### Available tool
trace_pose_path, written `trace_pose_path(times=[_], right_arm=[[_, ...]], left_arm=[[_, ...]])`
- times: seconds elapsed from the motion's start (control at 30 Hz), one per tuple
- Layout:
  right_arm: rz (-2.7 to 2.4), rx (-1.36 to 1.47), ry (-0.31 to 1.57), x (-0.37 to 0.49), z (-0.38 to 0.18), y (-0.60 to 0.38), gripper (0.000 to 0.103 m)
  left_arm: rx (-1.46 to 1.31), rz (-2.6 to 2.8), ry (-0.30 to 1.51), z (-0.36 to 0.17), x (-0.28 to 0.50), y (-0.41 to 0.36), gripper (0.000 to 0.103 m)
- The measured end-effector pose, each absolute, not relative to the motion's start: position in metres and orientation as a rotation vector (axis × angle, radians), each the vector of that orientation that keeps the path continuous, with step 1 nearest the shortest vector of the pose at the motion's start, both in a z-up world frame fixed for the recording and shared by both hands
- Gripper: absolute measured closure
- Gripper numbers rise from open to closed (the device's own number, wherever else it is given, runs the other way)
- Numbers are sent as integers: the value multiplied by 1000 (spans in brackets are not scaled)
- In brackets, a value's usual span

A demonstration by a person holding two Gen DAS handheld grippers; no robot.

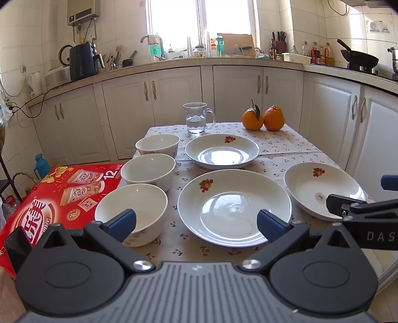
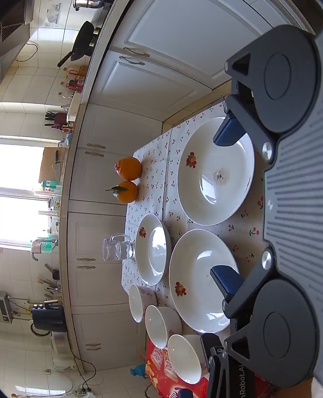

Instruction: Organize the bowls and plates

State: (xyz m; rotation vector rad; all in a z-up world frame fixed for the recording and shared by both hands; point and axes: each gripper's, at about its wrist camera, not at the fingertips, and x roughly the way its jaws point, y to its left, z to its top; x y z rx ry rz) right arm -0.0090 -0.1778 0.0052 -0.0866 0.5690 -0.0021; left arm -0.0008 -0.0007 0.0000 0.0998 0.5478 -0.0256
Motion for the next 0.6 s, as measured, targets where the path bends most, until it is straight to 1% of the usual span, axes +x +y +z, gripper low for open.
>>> trace_pose_path(times=[0.23, 0.6], right_arm=[[2, -89, 567, -10, 6, -177, 0], [1, -97, 560, -12, 8, -176, 0]], left_arm=[[104, -17, 554, -4, 2, -9, 0], [87, -28, 561, 1, 1, 0, 0]])
